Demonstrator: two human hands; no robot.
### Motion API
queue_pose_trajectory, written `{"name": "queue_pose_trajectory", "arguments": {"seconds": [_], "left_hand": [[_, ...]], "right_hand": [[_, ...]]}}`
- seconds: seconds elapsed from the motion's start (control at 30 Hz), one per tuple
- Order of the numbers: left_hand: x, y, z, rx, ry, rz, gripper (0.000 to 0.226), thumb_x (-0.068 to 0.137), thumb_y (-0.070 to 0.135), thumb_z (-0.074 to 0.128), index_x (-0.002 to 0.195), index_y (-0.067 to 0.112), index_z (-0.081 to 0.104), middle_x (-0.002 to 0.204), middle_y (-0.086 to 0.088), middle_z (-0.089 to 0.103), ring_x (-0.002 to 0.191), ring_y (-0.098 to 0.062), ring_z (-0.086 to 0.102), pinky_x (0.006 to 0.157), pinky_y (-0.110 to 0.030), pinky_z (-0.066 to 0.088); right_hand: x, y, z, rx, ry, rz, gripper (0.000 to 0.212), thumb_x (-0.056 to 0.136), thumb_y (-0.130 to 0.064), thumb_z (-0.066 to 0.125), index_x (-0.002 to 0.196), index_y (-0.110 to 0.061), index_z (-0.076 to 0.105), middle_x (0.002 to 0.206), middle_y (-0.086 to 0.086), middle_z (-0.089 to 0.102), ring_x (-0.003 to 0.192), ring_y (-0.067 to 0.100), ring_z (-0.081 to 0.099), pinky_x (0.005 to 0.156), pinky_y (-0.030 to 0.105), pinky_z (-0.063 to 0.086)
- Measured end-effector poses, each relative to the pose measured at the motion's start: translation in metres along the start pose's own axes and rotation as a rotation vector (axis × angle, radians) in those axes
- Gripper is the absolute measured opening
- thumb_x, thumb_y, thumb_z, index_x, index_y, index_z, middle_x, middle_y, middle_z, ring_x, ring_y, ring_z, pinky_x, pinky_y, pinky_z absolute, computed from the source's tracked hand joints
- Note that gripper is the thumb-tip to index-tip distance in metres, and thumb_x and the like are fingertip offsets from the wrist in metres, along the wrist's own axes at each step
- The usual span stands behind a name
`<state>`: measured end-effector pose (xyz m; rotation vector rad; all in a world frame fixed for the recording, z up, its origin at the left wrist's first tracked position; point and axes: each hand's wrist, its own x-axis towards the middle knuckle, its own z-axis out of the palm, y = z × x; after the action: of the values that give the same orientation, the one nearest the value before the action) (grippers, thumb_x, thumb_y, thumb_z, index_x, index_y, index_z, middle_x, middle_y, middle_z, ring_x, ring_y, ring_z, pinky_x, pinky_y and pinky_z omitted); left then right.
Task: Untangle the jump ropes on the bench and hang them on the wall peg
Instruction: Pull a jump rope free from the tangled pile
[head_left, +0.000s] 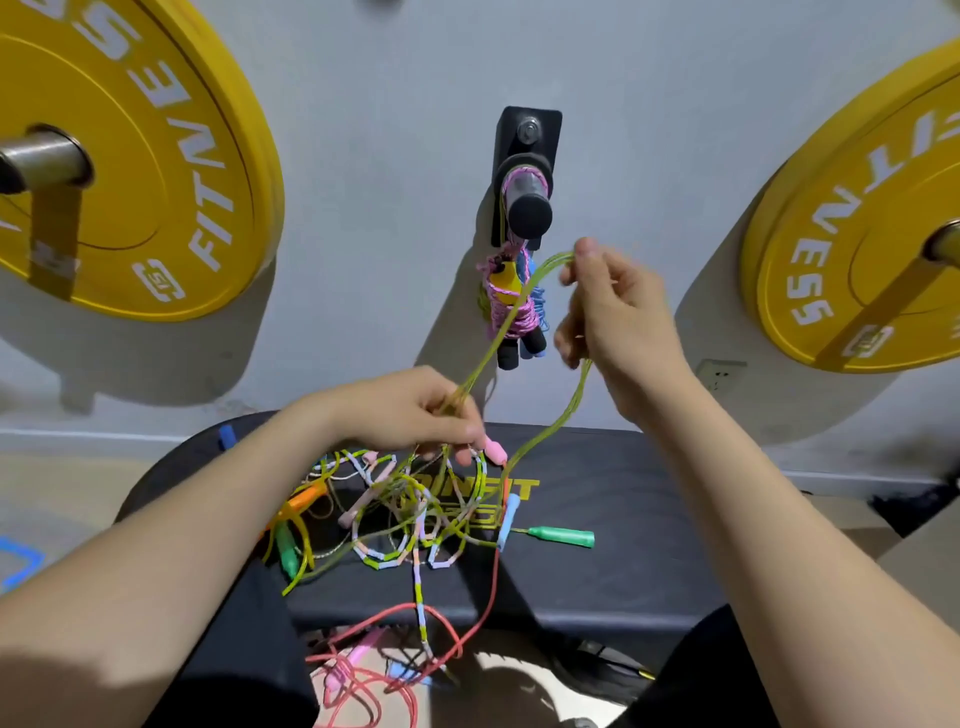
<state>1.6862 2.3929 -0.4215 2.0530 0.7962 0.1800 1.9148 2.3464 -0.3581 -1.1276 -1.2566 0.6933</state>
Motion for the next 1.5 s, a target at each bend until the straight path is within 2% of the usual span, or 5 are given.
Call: {"name": "queue_pose_trajectory", "arguments": {"seconds": [0.17, 0.43, 0.7, 0.93, 1.5], "left_hand": [[-0.009, -0.022, -0.020, 0.227, 0.309, -0.244, 0.024, 0.108, 0.017, 0.056, 0.094, 0.012, 0.075, 0.096, -0.012, 0.079, 0.079, -0.027, 0.073, 0.085, -0.044, 0.061], [-0.007, 0.007, -0.034, -0.337, 0.982, -0.030, 0.031, 0.113, 0.023, 0.037, 0.099, 0.021, 0.064, 0.073, 0.002, 0.066, 0.056, -0.015, 0.061, 0.046, -0.029, 0.054], [-0.019, -0.003, -0.038, -0.163, 0.863, 0.050, 0.030, 0.106, 0.039, 0.052, 0.102, 0.024, 0.078, 0.079, 0.001, 0.078, 0.064, -0.019, 0.062, 0.063, -0.030, 0.052], [-0.033, -0.032, -0.042, 0.551, 0.892, -0.553, 0.040, 0.110, 0.039, 0.050, 0.087, 0.011, 0.065, 0.098, -0.024, 0.067, 0.102, -0.051, 0.061, 0.080, -0.044, 0.046], [-0.013, -0.003, -0.033, -0.722, 0.942, -0.078, 0.017, 0.107, 0.035, 0.053, 0.101, 0.018, 0.052, 0.098, -0.004, 0.082, 0.087, -0.028, 0.081, 0.070, -0.039, 0.066]], "right_hand": [[0.008, 0.004, -0.011, 0.044, 0.333, 0.087, 0.038, 0.110, -0.043, 0.050, 0.086, -0.015, 0.059, 0.052, -0.006, 0.035, 0.042, 0.014, 0.034, 0.045, 0.023, 0.031], [-0.008, 0.036, 0.031, -0.596, -0.422, 0.218, 0.025, 0.105, -0.017, 0.056, 0.099, 0.000, 0.072, 0.084, 0.009, 0.077, 0.073, 0.029, 0.072, 0.063, 0.029, 0.052], [0.002, 0.054, 0.035, -1.249, -0.195, 0.106, 0.027, 0.091, 0.003, 0.050, 0.114, -0.010, 0.056, 0.095, 0.013, 0.051, 0.084, 0.040, 0.047, 0.068, 0.040, 0.038], [0.019, 0.051, 0.012, -1.363, -0.296, 0.019, 0.021, 0.095, 0.001, 0.049, 0.082, -0.015, 0.055, 0.077, 0.012, 0.052, 0.066, 0.035, 0.045, 0.055, 0.035, 0.032], [-0.004, 0.044, -0.001, -0.158, -0.218, 0.567, 0.027, 0.094, -0.020, 0.058, 0.087, 0.001, 0.075, 0.080, 0.013, 0.079, 0.066, 0.026, 0.075, 0.057, 0.031, 0.060]]}}
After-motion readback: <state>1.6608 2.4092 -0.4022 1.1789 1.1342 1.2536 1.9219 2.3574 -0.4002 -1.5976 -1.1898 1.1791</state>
